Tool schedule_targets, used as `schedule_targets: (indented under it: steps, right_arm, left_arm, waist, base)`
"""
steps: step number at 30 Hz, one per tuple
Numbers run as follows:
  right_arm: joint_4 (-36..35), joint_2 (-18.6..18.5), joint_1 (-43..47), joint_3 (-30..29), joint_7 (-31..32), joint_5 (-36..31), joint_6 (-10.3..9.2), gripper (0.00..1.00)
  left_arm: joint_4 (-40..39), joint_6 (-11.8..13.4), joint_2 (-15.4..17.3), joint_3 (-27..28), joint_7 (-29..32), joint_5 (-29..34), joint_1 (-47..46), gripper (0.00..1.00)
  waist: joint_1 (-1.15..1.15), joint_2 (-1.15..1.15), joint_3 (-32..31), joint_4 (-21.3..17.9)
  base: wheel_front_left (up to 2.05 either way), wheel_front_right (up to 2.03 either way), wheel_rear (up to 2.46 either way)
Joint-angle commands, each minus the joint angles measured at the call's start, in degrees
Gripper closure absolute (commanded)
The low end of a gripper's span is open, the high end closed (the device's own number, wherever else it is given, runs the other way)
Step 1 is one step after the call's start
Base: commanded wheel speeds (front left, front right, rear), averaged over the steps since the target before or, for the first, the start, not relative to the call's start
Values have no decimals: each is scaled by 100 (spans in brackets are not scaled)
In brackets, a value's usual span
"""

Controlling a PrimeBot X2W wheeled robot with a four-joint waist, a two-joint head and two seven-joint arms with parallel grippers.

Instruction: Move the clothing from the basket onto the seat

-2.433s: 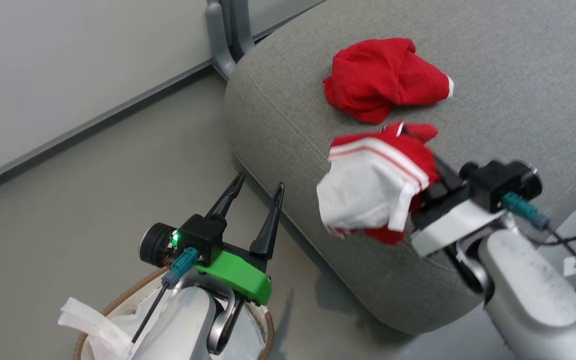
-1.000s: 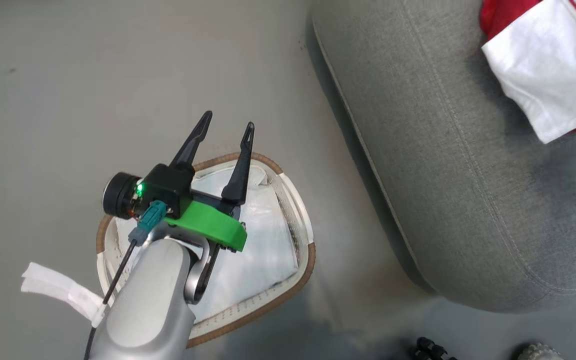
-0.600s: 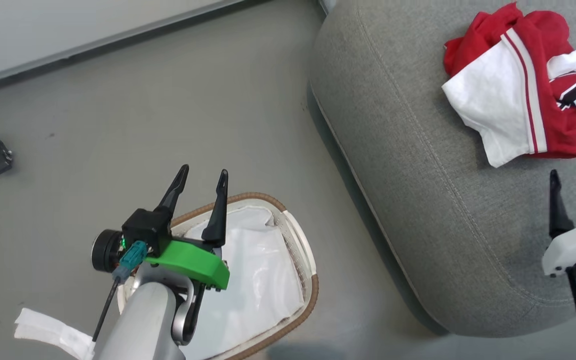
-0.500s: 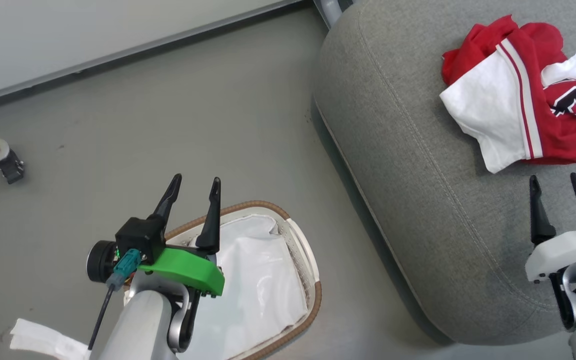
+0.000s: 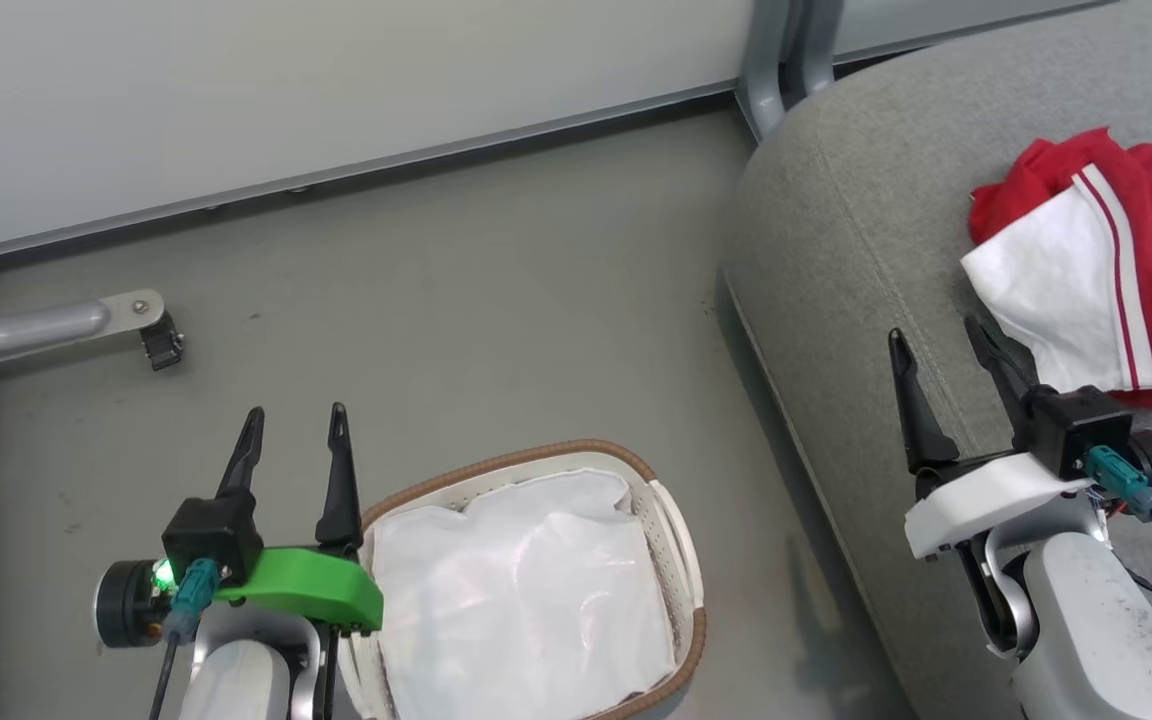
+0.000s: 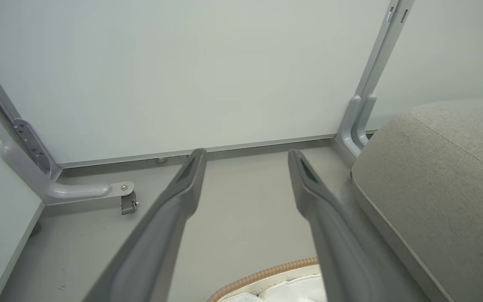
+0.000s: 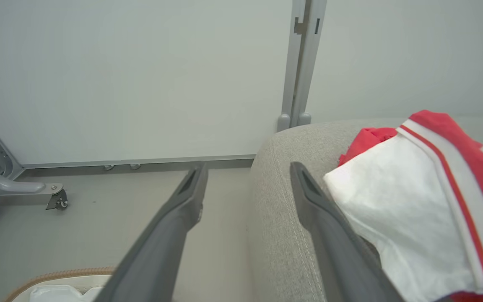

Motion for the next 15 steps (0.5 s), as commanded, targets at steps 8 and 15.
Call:
schedule_targets:
  steps: [8,15]
  right_arm:
    - [55,163,385,-25,-27,23,-8,0]
    - [140,251,808,-113,-27,-11,-8,0]
  left_arm:
    - [32,1,16,295,-2,117,532,0]
    - [-37,29,16,509,-2,33,982,0]
  waist:
    - [0,0,-504,509]
    - [0,0,-768,502]
  base:
    - [0,0,0]
    - [0,0,0]
